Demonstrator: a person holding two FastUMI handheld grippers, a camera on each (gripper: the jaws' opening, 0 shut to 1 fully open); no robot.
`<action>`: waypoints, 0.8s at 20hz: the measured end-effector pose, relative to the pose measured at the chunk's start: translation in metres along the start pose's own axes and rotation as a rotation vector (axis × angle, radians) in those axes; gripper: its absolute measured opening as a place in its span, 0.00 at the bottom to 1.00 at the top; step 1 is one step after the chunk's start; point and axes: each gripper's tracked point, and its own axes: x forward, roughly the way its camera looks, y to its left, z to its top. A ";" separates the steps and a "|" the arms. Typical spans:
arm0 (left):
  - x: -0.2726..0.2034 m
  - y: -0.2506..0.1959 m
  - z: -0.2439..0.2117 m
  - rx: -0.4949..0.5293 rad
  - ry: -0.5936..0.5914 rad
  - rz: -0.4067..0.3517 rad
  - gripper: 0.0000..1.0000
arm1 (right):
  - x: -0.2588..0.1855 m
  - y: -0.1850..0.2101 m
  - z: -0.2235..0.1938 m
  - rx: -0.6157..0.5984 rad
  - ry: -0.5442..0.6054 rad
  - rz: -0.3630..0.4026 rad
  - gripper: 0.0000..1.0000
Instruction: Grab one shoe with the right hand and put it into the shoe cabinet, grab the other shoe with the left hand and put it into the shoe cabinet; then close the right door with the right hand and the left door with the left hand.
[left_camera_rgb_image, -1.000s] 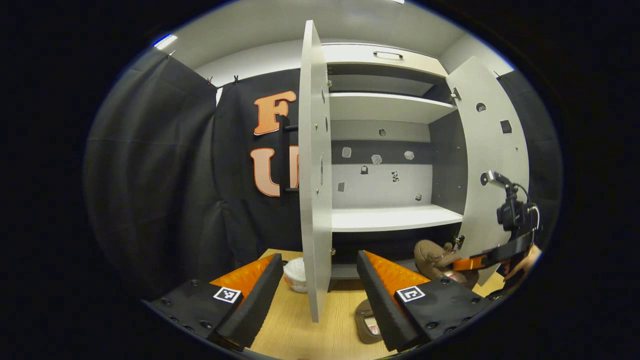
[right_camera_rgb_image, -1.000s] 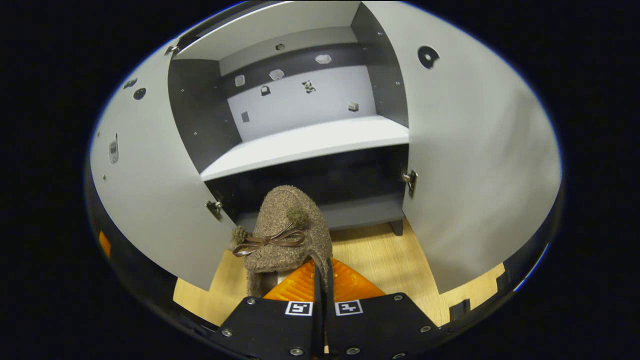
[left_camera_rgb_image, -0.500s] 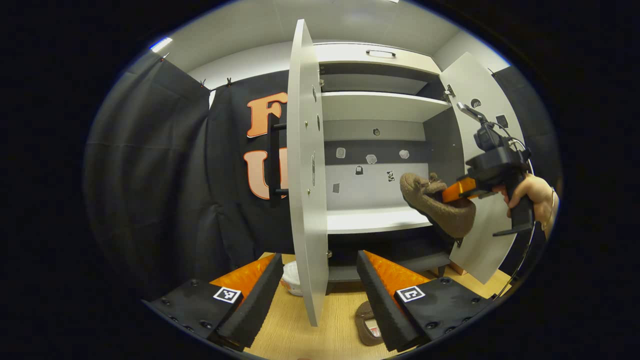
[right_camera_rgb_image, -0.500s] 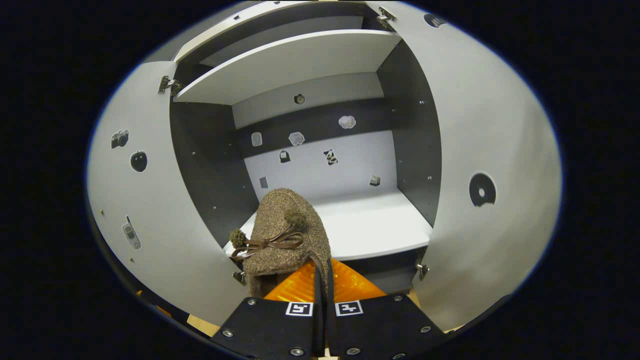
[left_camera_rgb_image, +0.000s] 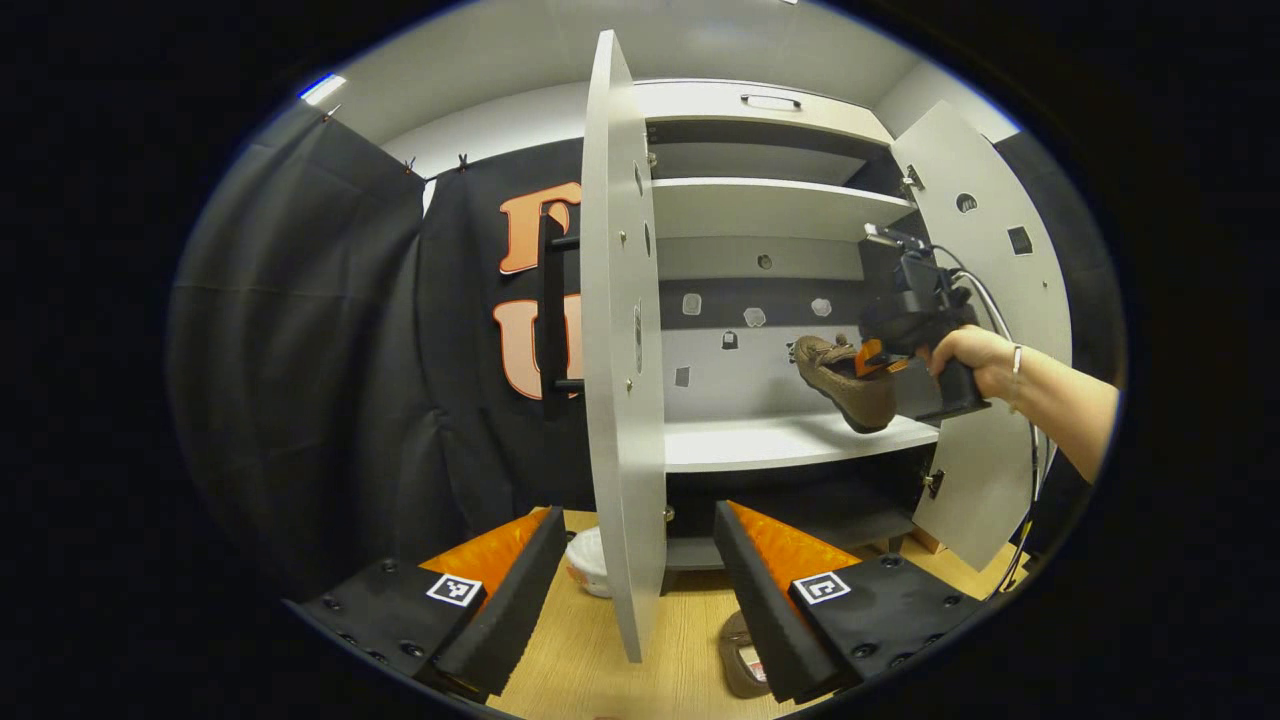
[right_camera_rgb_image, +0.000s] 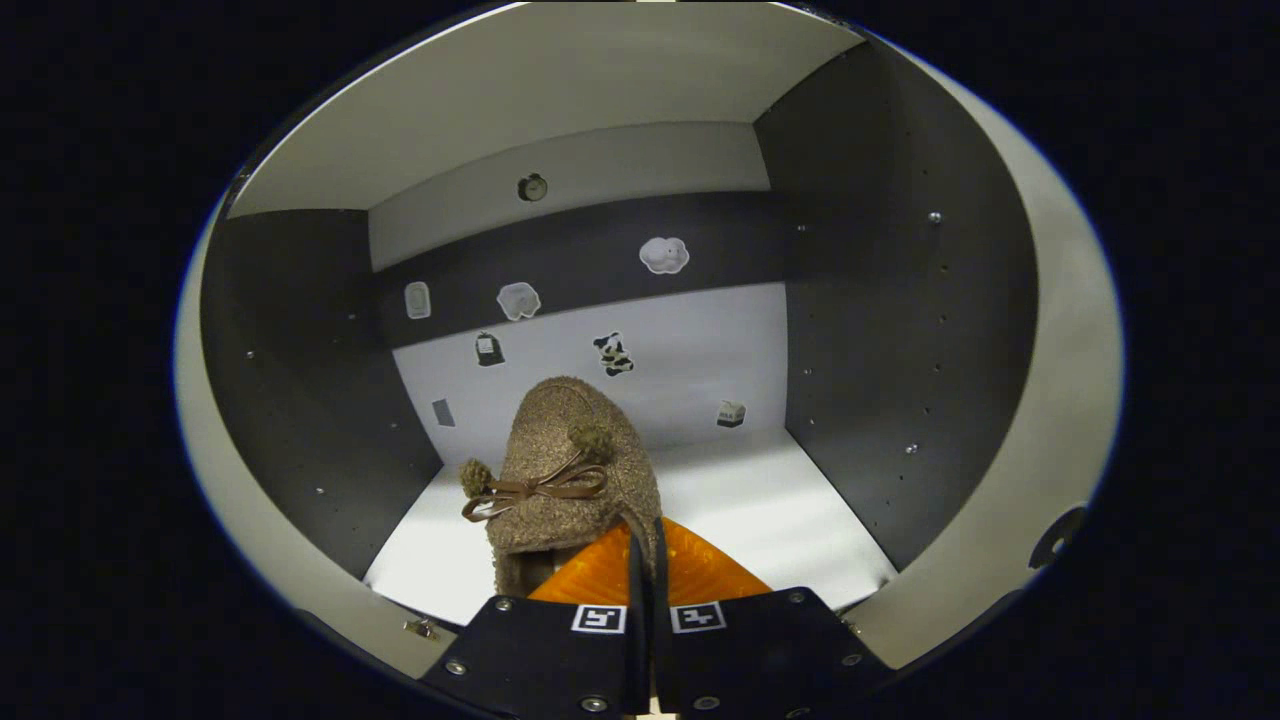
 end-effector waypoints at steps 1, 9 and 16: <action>0.001 0.000 -0.001 -0.001 0.001 -0.002 0.97 | 0.013 -0.005 -0.002 -0.001 0.012 -0.024 0.01; 0.013 -0.001 -0.009 0.001 0.026 -0.002 0.97 | 0.065 -0.023 -0.024 0.021 0.113 -0.079 0.05; 0.012 -0.009 -0.007 -0.012 0.021 -0.010 0.97 | 0.019 -0.014 -0.003 -0.022 0.016 -0.038 0.33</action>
